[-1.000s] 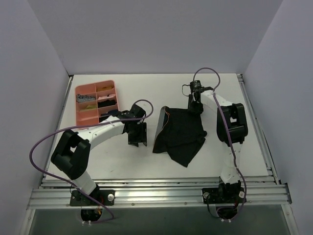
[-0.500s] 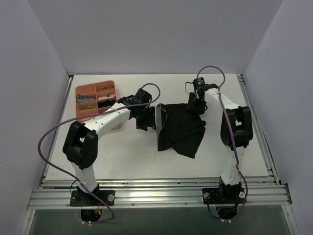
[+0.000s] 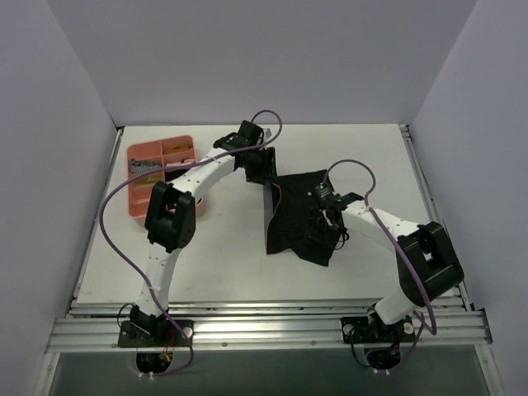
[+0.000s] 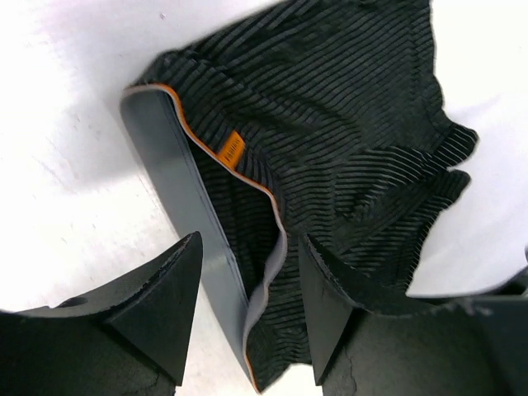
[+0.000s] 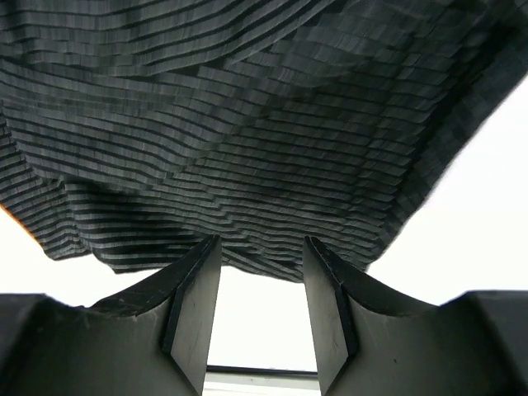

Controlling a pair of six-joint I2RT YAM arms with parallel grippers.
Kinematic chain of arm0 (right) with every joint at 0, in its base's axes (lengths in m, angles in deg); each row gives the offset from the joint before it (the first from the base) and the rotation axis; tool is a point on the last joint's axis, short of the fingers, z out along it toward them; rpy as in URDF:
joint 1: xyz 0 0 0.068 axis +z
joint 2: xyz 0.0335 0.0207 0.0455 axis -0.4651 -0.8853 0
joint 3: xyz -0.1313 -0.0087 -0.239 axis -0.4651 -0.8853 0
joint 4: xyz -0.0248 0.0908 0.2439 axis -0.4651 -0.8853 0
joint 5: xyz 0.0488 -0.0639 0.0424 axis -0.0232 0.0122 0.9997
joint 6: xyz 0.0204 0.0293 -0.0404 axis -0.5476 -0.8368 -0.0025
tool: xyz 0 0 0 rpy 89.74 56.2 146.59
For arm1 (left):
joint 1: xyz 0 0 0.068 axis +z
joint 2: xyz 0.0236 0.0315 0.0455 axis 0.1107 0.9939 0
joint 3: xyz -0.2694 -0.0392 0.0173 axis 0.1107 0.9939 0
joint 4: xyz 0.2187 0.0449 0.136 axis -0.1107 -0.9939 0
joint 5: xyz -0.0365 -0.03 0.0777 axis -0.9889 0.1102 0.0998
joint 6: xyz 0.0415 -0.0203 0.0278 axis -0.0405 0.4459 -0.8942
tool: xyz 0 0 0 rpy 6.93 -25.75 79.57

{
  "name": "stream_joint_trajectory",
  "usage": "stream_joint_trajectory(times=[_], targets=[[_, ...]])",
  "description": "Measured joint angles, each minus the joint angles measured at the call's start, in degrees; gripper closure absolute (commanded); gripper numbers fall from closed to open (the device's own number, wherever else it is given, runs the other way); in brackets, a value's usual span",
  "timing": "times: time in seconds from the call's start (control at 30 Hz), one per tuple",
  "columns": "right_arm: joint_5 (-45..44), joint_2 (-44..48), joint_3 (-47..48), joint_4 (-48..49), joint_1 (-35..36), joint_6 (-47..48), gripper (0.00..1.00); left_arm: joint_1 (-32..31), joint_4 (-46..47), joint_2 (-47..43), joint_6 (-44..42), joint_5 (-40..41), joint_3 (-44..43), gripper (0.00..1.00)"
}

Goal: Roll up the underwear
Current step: Flatten the underwear

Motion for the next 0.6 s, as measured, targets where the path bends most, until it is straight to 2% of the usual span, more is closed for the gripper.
stream_joint_trajectory(times=[0.13, 0.27, 0.5, 0.6], targets=[[-0.8, 2.6, -5.7, 4.6, 3.6, -4.0, 0.61, 1.6, 0.8, 4.8, -0.4, -0.8, -2.7, 0.42], [-3.2, 2.5, -8.3, 4.9, 4.9, -6.7, 0.62, 3.6, 1.1, 11.7, -0.7, -0.3, -8.0, 0.42], [-10.3, 2.5, -8.1, -0.6, 5.4, -8.6, 0.61, 7.5, 3.1, 21.1, -0.3, -1.9, -20.5, 0.42], [-12.1, 2.6, -7.7, -2.7, 5.4, -8.5, 0.61, 8.6, 5.3, 22.9, -0.2, -4.5, -22.0, 0.42]])
